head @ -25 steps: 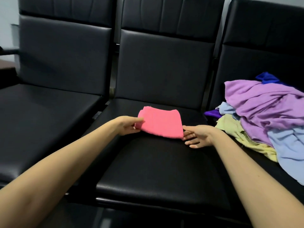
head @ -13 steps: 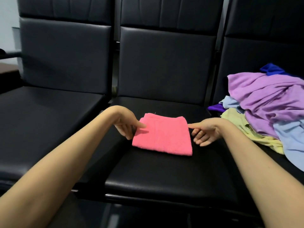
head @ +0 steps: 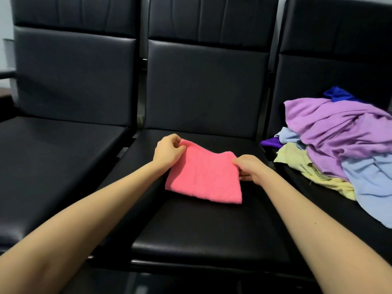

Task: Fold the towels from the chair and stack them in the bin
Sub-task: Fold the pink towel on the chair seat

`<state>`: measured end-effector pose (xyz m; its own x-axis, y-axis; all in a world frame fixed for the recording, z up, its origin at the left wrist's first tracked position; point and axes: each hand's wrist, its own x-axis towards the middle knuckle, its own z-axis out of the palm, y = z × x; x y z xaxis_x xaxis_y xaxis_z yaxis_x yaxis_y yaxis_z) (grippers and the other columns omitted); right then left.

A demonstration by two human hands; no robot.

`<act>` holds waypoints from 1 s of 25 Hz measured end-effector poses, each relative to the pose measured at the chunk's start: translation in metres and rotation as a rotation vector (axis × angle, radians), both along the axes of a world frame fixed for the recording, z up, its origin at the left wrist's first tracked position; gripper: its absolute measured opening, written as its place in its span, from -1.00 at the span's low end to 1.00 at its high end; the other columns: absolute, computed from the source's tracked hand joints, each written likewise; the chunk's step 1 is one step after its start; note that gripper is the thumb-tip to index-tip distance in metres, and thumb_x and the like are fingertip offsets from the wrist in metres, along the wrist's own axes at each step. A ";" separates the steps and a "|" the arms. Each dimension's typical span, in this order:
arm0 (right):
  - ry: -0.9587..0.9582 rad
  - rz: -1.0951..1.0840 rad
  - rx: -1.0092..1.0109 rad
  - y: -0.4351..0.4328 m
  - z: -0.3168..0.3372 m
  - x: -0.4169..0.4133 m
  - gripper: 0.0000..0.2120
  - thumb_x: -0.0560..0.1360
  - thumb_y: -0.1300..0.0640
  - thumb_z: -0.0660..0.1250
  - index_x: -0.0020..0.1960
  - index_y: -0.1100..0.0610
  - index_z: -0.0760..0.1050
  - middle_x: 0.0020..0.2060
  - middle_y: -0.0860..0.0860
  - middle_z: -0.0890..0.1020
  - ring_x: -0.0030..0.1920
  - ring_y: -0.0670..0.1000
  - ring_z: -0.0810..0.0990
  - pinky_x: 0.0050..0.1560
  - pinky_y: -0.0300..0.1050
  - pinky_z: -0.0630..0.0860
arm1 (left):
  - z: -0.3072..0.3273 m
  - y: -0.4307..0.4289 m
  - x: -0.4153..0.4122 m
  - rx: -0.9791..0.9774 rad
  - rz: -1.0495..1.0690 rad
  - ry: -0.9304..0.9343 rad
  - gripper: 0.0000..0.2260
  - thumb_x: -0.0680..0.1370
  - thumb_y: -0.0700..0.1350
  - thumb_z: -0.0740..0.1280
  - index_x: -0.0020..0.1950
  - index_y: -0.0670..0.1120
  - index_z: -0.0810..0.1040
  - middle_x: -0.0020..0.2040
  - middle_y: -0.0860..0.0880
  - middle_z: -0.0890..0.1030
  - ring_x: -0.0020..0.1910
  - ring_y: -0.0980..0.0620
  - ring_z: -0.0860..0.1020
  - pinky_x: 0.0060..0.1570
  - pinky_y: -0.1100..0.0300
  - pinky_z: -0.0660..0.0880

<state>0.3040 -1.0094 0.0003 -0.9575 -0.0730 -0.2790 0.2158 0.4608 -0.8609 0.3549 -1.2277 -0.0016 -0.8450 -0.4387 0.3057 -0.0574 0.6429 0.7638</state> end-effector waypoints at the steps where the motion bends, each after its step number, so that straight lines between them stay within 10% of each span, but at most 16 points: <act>1: 0.017 -0.016 -0.004 0.000 -0.004 -0.001 -0.78 0.59 0.16 0.20 -0.24 0.13 0.38 -0.31 0.05 0.46 -0.33 -0.02 0.42 -0.36 -0.18 0.42 | -0.001 0.002 -0.002 0.012 0.004 0.057 -0.96 0.48 -0.17 0.34 -0.13 -0.07 0.49 -0.20 0.01 0.54 -0.11 -0.04 0.53 -0.14 0.22 0.35; 7: 0.163 -0.133 0.283 -0.008 -0.022 -0.007 -0.61 0.54 -0.12 0.20 0.00 0.23 0.45 0.01 0.20 0.52 0.01 0.18 0.54 -0.10 -0.10 0.38 | -0.015 0.009 -0.008 -0.143 -0.019 -0.274 -0.66 0.60 -0.01 0.19 0.22 -0.24 0.45 0.19 -0.21 0.54 0.16 -0.19 0.50 0.09 0.08 0.40; 12: 0.011 -0.010 0.348 -0.017 -0.005 -0.001 -0.50 0.48 0.00 0.38 0.29 0.27 0.39 0.23 0.15 0.51 0.20 0.15 0.52 0.15 -0.05 0.47 | 0.017 0.025 0.008 -0.197 -0.116 -0.620 -0.78 0.52 -0.03 0.30 0.04 -0.16 0.48 -0.12 -0.08 0.54 -0.16 -0.07 0.55 -0.39 0.20 0.41; 16: -0.055 -0.046 0.251 -0.018 -0.009 0.002 -0.42 0.42 0.08 0.47 0.33 0.30 0.38 0.24 0.17 0.51 0.21 0.13 0.52 0.10 -0.06 0.45 | 0.006 0.020 0.011 -0.050 -0.093 -0.578 -0.59 0.45 -0.01 0.44 0.17 -0.23 0.50 0.10 -0.11 0.59 0.10 -0.09 0.57 -0.14 0.19 0.43; 20: 0.043 -0.121 -0.078 -0.013 -0.017 0.011 -0.57 0.47 0.11 0.39 0.27 0.29 0.44 0.18 0.18 0.57 0.14 0.15 0.56 0.11 -0.03 0.50 | 0.001 0.024 0.010 0.306 -0.190 -0.383 -0.70 0.46 -0.10 0.43 0.15 -0.16 0.55 0.07 -0.11 0.62 -0.06 -0.04 0.58 -0.09 0.17 0.50; 25: 0.419 -0.112 0.092 0.020 -0.003 0.041 -0.72 0.55 0.02 0.26 0.10 0.23 0.45 0.06 0.16 0.58 0.09 0.18 0.54 0.01 -0.05 0.42 | 0.020 0.058 0.023 0.420 -0.274 -0.168 -0.83 0.51 -0.14 0.37 0.07 -0.12 0.53 -0.02 -0.05 0.58 -0.13 0.03 0.53 -0.21 0.24 0.46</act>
